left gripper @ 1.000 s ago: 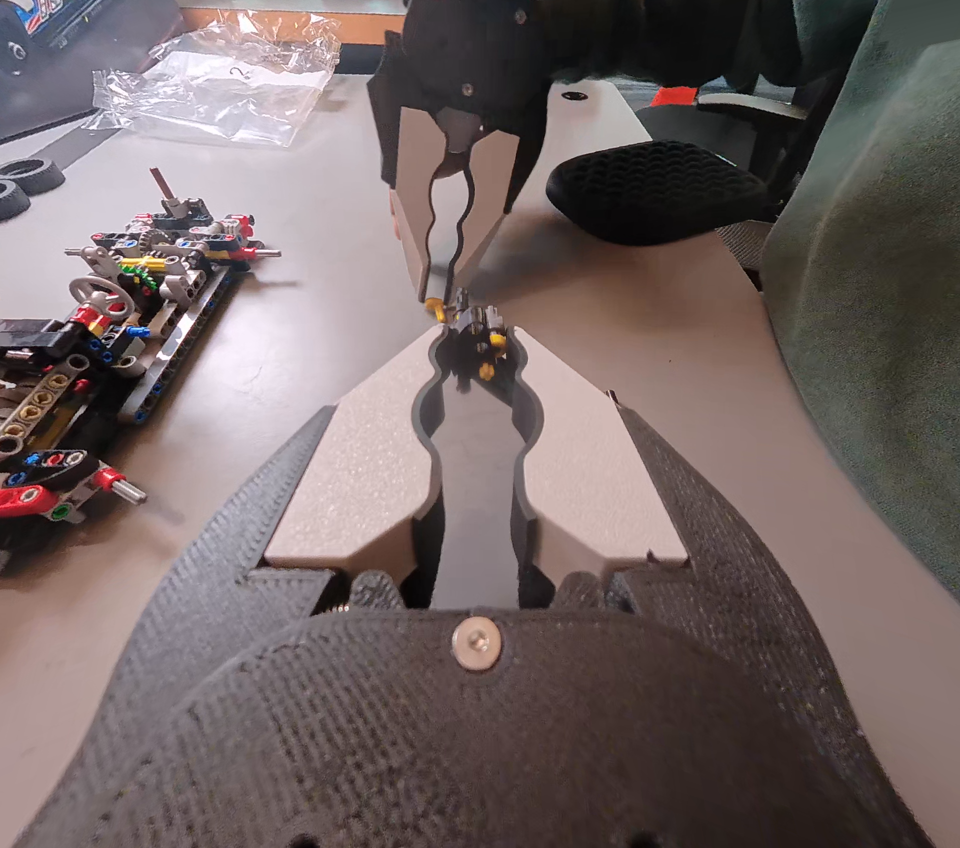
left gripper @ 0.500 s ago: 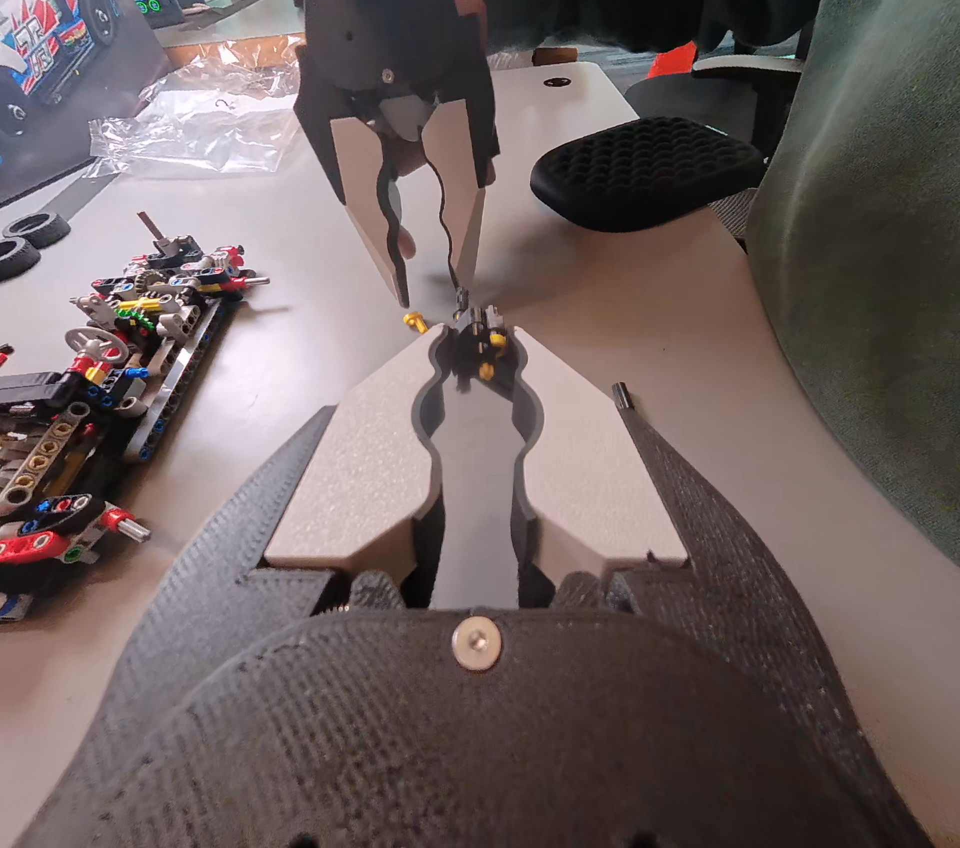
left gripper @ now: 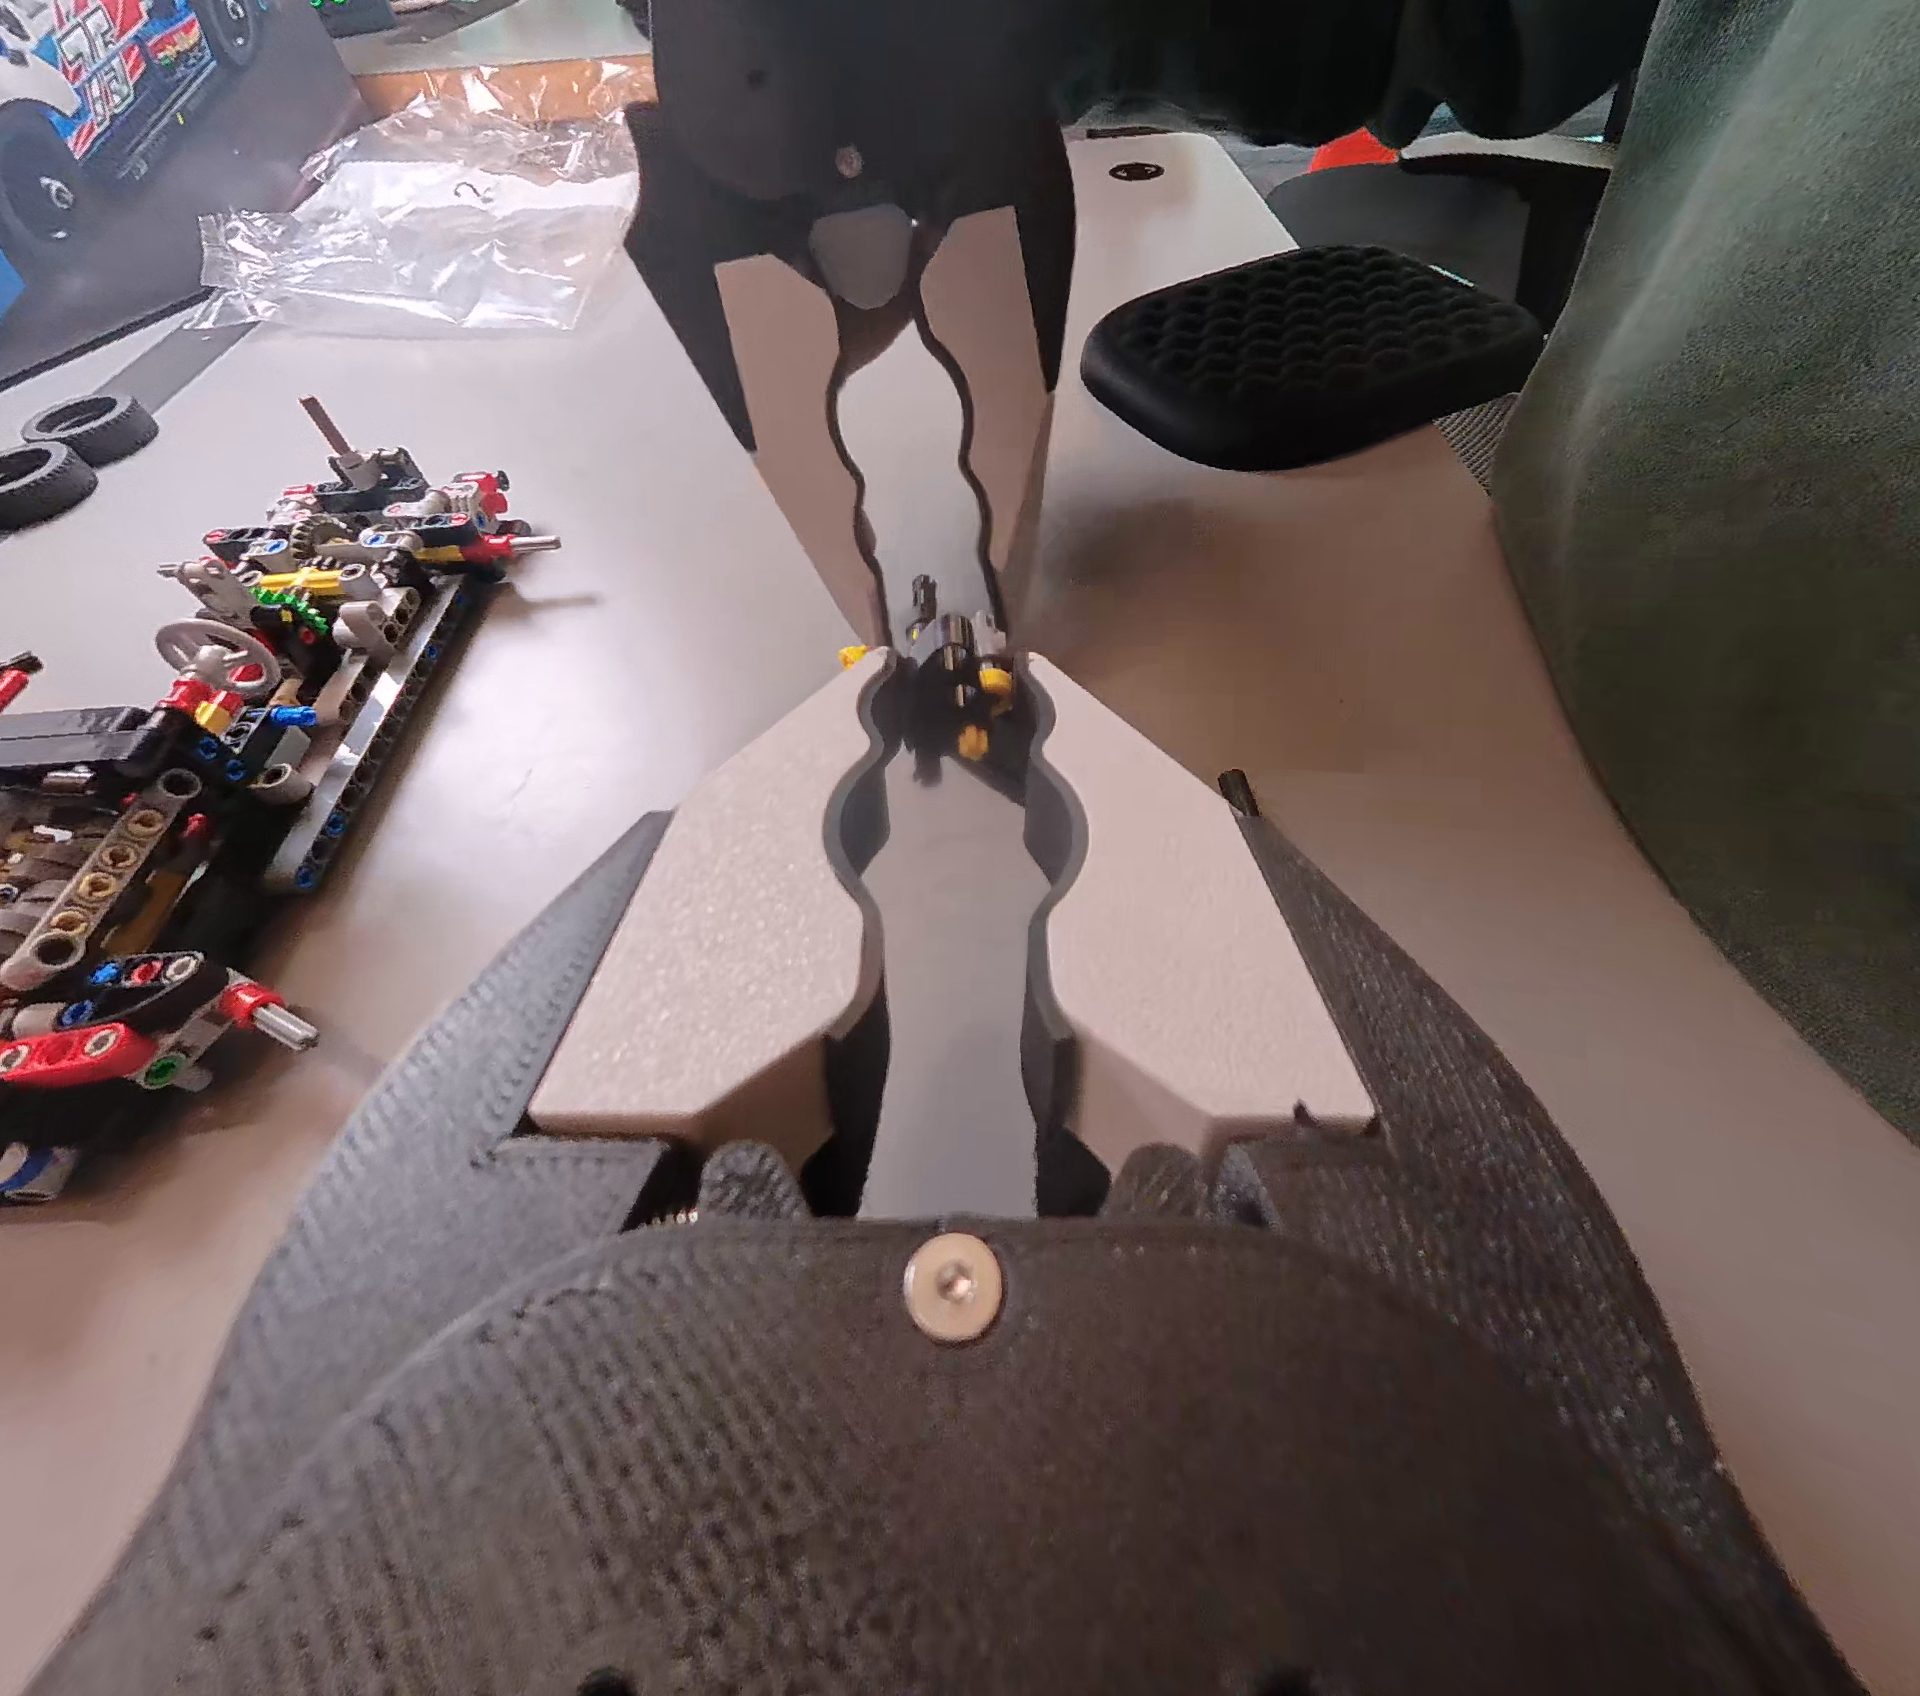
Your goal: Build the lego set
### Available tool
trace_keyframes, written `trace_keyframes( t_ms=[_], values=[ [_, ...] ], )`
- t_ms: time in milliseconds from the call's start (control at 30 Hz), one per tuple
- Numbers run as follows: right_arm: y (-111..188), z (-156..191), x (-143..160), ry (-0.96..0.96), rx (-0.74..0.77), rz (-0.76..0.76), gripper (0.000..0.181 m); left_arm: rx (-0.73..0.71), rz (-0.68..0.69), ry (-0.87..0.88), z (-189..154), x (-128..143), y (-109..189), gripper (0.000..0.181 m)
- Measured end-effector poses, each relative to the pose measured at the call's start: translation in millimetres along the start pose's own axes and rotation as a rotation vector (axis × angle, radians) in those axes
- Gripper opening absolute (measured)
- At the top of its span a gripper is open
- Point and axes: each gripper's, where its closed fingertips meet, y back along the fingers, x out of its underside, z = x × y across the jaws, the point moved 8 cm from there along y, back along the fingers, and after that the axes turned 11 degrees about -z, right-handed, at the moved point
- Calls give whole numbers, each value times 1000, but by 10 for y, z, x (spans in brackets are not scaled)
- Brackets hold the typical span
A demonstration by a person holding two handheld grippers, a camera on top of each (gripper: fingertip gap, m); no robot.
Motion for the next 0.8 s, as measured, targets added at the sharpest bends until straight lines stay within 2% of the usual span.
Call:
trace_keyframes(
  t_ms=[100,200,267,400,633,800],
  values=[
    [106,-103,128,-93,142,6,21,1,0,1,-1,0,-2,18],
    [106,-145,228,-174,196,-10,19,4,-1,1,-5,2,-8,18],
    [49,-133,236,-194,181,-16,18,4,2,3,-4,11,-11,18],
    [-24,-116,178,-144,157,-26,13,-10,5,5,13,22,-3,18],
    [-32,15,194,85,147,-60,9,-7,-2,9,14,13,2,18],
    [21,38,261,66,178,-87,14,1,1,10,6,14,-3,18]
  ],
)
